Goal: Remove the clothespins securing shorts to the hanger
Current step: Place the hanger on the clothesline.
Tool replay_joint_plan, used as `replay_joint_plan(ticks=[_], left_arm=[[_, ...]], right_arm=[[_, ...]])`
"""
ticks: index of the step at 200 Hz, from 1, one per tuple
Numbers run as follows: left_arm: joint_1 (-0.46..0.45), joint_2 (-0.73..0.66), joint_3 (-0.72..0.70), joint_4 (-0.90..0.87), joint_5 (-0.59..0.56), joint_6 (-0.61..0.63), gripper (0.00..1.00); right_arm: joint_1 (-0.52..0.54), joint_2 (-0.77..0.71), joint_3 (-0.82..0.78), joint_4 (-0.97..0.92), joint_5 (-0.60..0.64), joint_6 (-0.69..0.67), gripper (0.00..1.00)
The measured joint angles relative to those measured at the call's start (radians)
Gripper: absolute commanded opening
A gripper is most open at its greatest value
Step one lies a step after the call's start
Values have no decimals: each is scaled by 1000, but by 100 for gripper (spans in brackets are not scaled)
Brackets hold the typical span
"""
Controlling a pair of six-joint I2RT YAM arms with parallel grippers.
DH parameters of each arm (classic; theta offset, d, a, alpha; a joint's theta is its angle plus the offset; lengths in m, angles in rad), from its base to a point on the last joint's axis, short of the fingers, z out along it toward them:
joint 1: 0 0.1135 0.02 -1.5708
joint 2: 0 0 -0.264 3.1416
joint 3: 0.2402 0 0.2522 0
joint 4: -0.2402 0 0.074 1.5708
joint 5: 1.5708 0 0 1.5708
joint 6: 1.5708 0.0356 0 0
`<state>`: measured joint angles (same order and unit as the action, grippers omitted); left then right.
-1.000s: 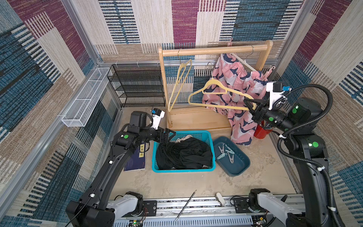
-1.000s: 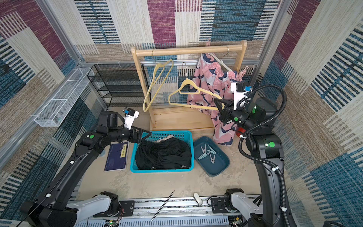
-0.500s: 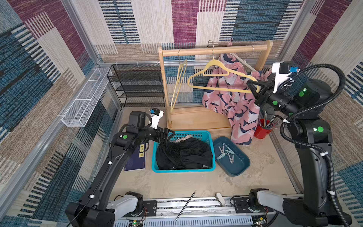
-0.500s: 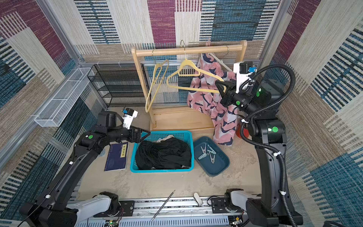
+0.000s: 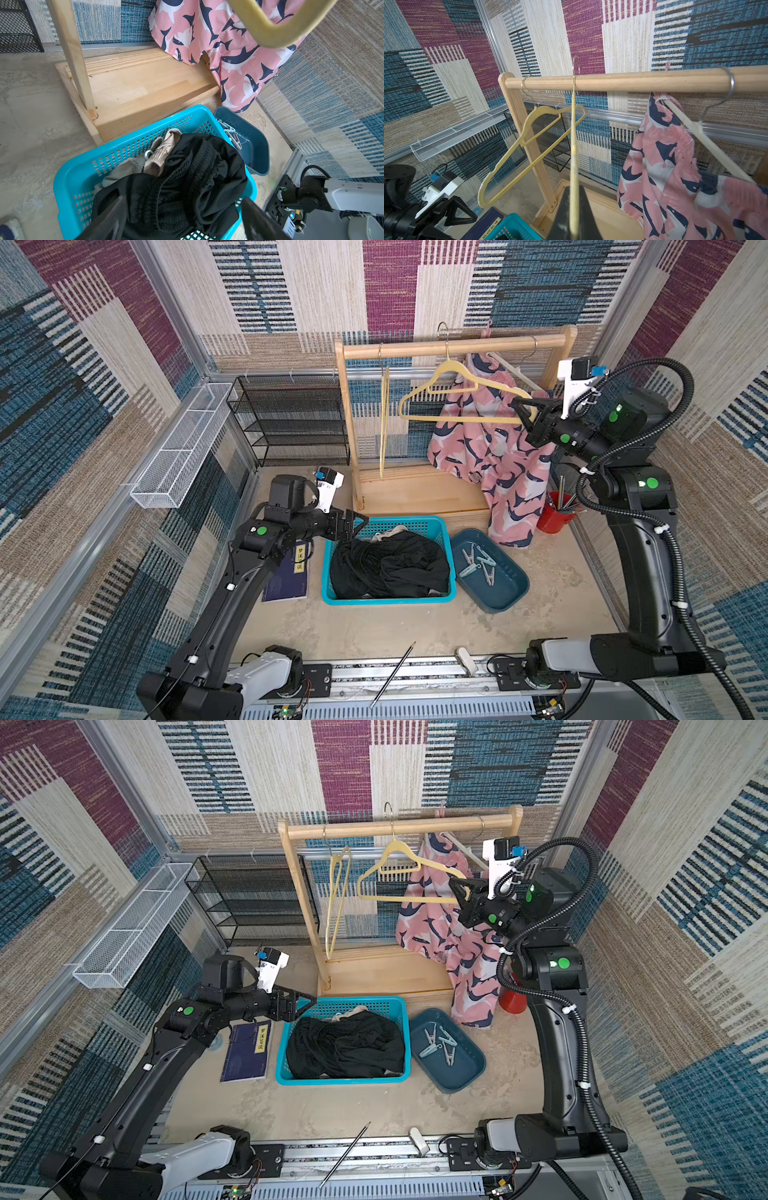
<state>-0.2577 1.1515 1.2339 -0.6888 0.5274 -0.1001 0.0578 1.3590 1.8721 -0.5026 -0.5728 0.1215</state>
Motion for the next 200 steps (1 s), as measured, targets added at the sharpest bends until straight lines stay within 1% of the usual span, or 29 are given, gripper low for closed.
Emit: replay_joint_plan(ticks=[47,61,74,80,98,106,123,145,175,192,197,200], left_arm=[[5,5,-6,0,1,0,89],[5,10,-6,0,2,0,89],[5,14,-6,0,3,0,89],[5,15,-6,0,3,0,89],[6,18,-6,0,4,0,89],[6,21,-6,0,4,0,89],[6,21,-6,0,4,0,89],[6,21,-9,3,4,0,89],[6,24,-16,3,4,0,90],[6,27,-17,3,4,0,90],[6,29,-17,3,4,0,90],[6,30,-17,3,5,0,90]], right_arm=[[34,-39,-127,48,8,1,0],[35,-60,-182,69,15,2,6],[35,-81,-235,86,23,9,10],[35,-91,-261,95,25,9,15],[37,-114,-324,101,34,17,37],[37,-120,-344,102,34,17,44],[38,-142,-387,101,37,20,51],[39,-192,-444,101,63,21,55],[39,-254,-495,77,135,20,63],[38,-278,-496,57,201,11,71],[38,-284,-495,53,220,11,77],[37,-287,-492,48,231,9,79]])
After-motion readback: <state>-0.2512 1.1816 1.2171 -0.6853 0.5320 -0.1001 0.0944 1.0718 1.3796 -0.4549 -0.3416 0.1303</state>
